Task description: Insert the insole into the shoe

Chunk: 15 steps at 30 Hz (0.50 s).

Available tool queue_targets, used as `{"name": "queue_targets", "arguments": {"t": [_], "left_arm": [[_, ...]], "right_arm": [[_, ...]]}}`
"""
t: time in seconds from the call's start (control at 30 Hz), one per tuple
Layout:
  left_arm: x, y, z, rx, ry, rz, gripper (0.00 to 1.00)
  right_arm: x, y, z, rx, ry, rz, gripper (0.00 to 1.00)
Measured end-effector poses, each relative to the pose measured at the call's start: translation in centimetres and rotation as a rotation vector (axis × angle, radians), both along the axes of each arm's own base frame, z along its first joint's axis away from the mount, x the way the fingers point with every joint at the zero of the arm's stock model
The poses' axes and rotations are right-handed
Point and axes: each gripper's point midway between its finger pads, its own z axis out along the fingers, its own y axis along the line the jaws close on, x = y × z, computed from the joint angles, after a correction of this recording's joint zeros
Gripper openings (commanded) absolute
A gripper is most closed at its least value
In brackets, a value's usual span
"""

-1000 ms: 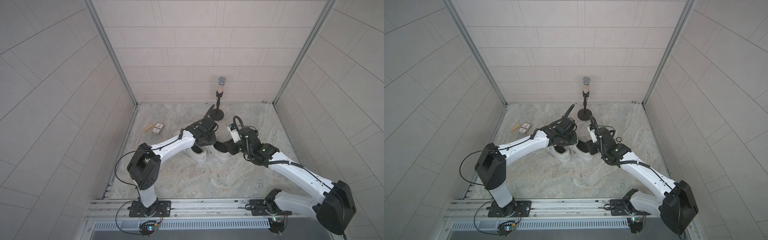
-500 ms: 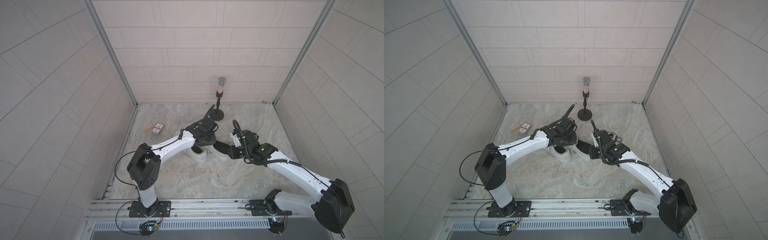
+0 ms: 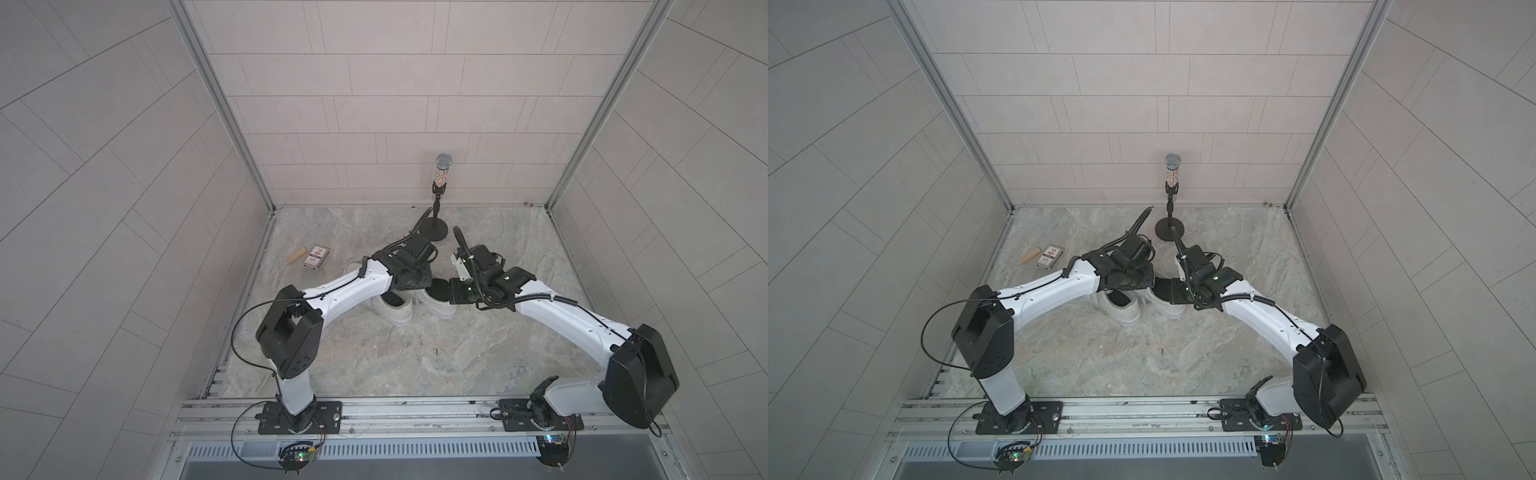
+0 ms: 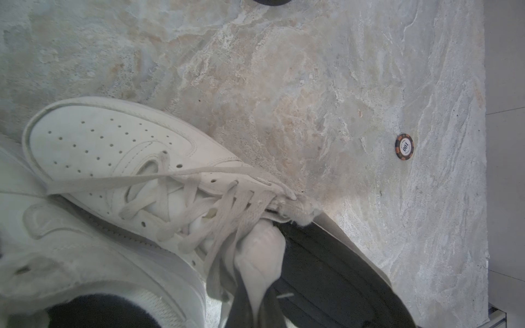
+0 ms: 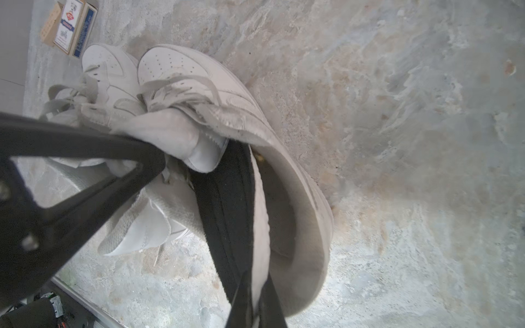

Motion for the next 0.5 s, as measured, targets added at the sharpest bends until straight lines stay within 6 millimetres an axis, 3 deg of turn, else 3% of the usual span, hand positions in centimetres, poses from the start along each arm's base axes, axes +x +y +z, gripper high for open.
{"name": "queue_targets", "arguments": {"t": [0.33, 0.5], "left_arm": [[-0.3, -0.5, 0.1, -0.024, 0.016, -0.017, 0.0], [-0.3, -0.5, 0.1, -0.028, 0.02, -0.019, 0.0]], "right_arm": [[1.8, 1.1, -2.9, -0.035, 0.091, -0.002, 0.0], [1.9, 1.1, -3.1, -0.06, 0.108, 0.011, 0.25]]}}
